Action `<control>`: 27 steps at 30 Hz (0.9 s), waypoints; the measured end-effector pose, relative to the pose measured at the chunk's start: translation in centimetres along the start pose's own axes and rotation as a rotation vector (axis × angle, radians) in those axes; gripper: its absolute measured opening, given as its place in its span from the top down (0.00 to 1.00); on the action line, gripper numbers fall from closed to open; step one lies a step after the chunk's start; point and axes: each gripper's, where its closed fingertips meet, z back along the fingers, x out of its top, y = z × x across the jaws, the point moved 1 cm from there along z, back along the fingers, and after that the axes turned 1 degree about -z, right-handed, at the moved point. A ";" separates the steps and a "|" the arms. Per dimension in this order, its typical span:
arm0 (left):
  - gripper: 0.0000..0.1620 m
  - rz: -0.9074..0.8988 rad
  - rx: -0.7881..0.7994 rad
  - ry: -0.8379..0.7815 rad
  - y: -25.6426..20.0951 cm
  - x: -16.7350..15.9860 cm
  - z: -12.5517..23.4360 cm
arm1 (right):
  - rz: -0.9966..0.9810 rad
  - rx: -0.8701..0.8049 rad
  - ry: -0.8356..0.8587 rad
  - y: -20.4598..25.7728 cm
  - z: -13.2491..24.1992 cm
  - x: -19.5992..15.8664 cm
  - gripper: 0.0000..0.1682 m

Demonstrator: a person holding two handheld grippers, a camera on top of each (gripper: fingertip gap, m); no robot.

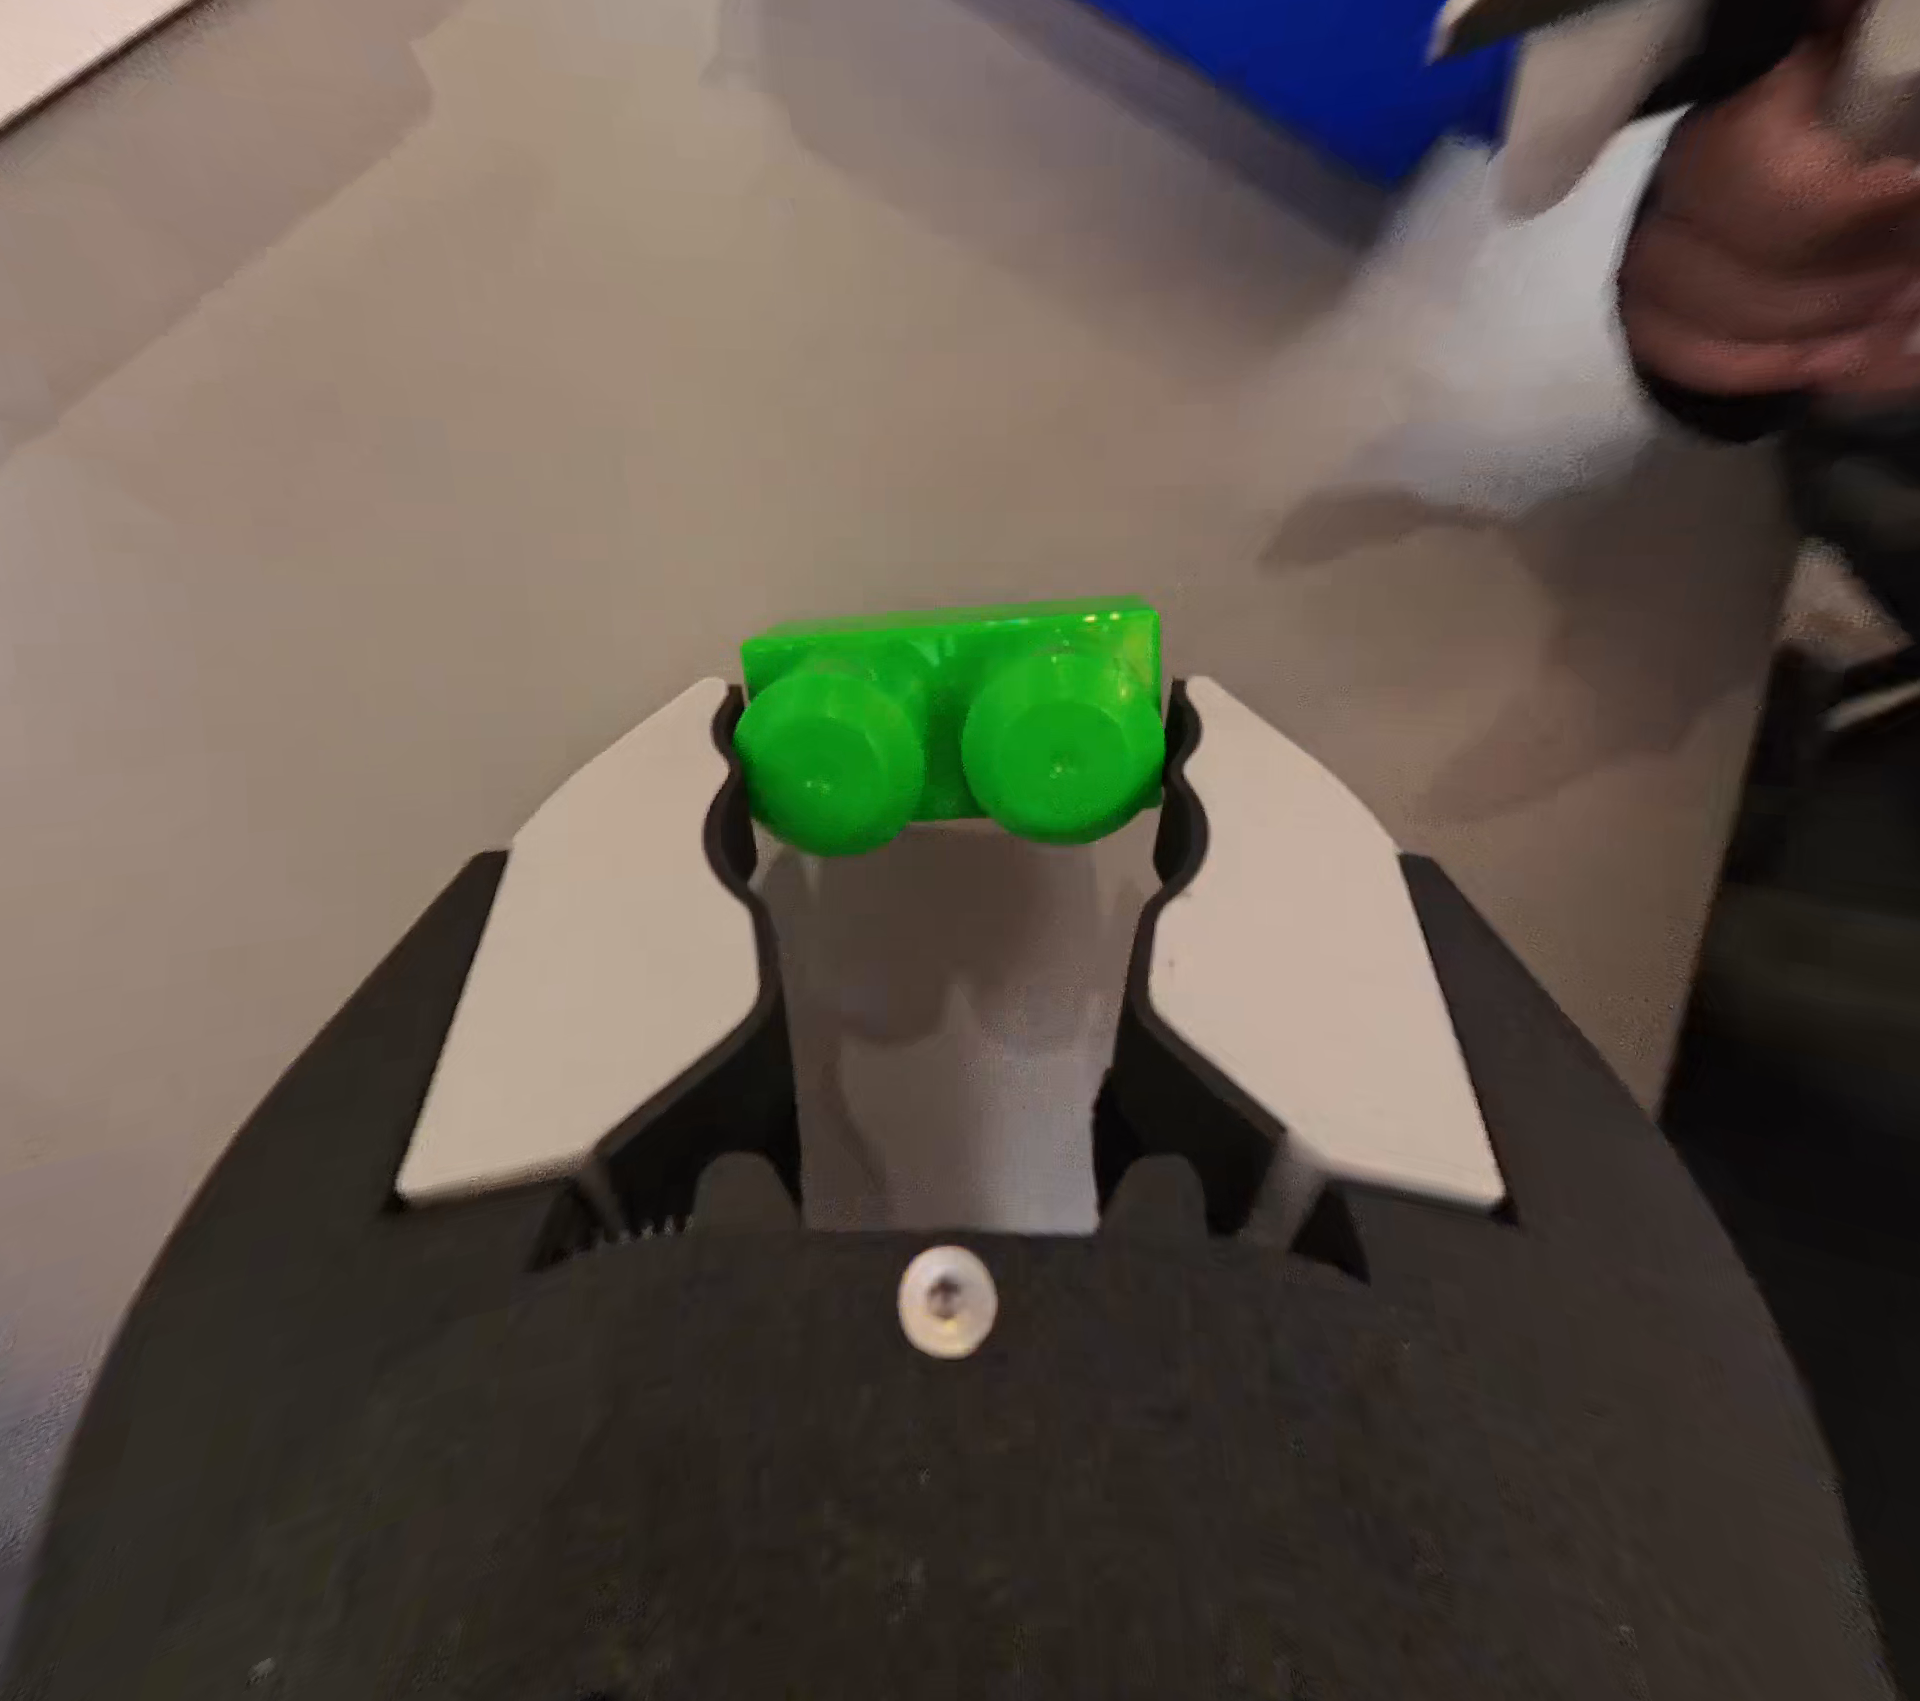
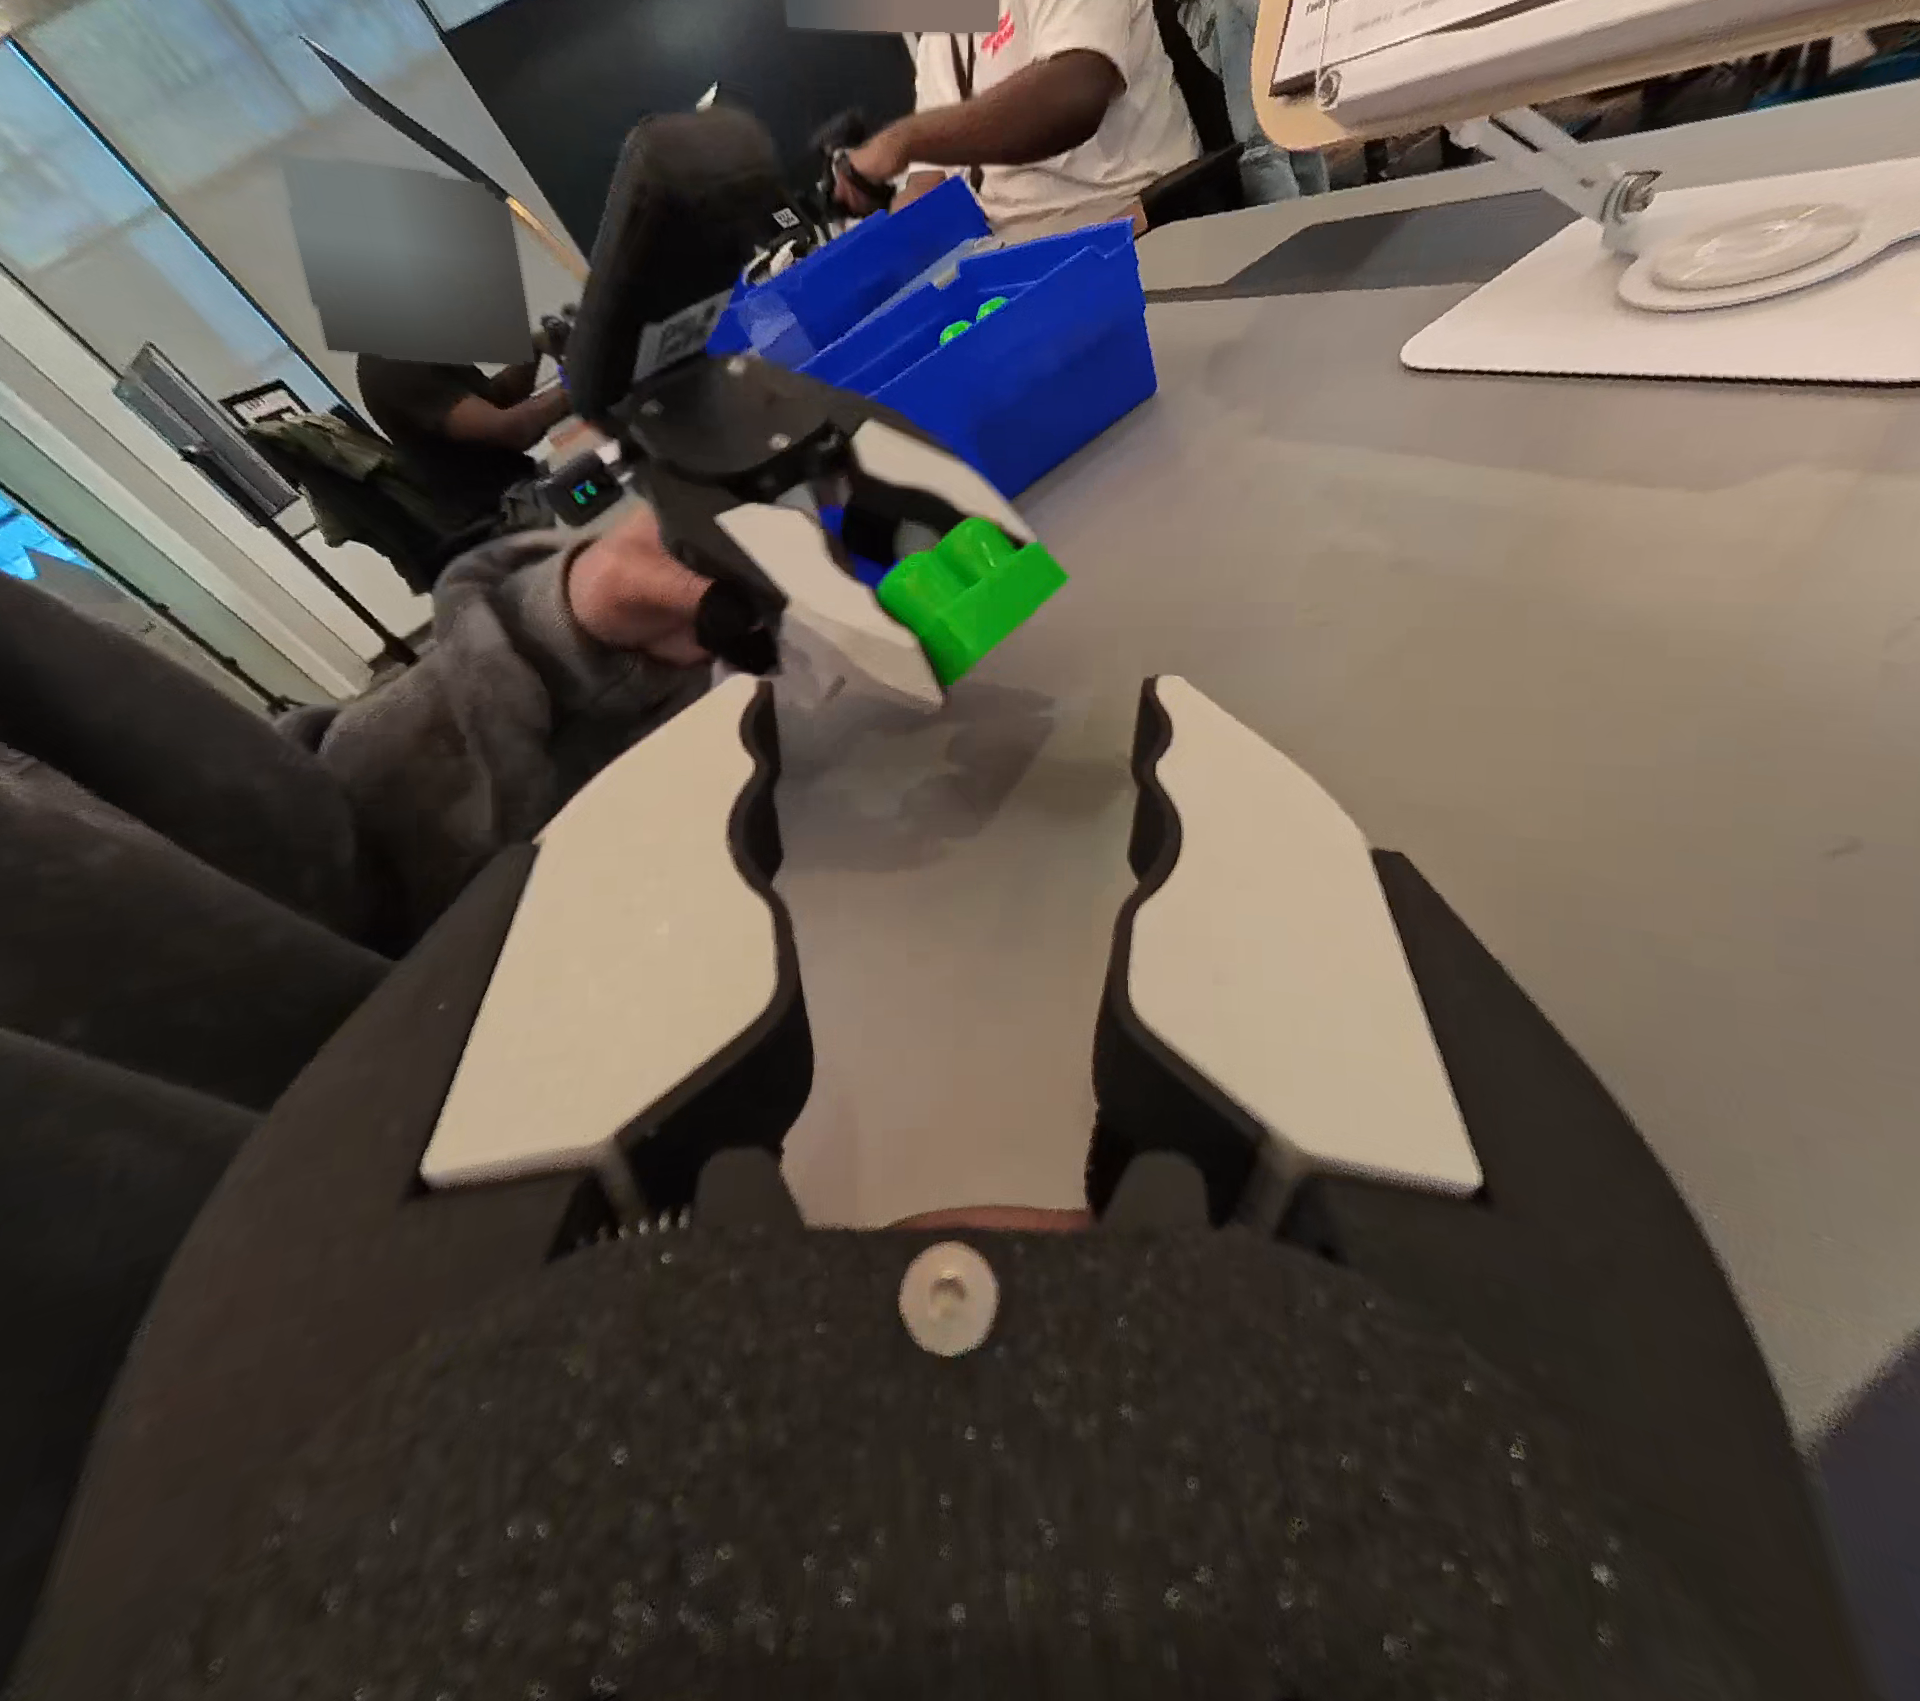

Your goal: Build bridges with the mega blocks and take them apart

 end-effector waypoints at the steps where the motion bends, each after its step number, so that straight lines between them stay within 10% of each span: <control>1: 0.53 -0.054 0.026 0.072 0.6 0.3 -0.2 | -0.009 0.006 0.004 0.0 0.2 -0.1 0.61; 7: 0.53 -0.331 0.108 0.601 3.7 -0.6 -2.3 | 0.011 -0.014 0.097 0.0 0.1 -1.4 0.62; 13: 0.53 -0.383 0.006 0.775 3.7 -1.7 -4.7 | 0.079 -0.015 0.157 1.0 -0.2 -2.2 0.62; 23: 0.50 -0.387 -0.007 0.748 3.5 -1.9 -5.5 | 0.011 0.024 0.139 0.7 0.0 -2.2 0.62; 27: 0.46 -0.354 0.011 0.503 2.9 0.8 -3.5 | 0.048 0.010 0.122 0.6 0.1 -2.0 0.58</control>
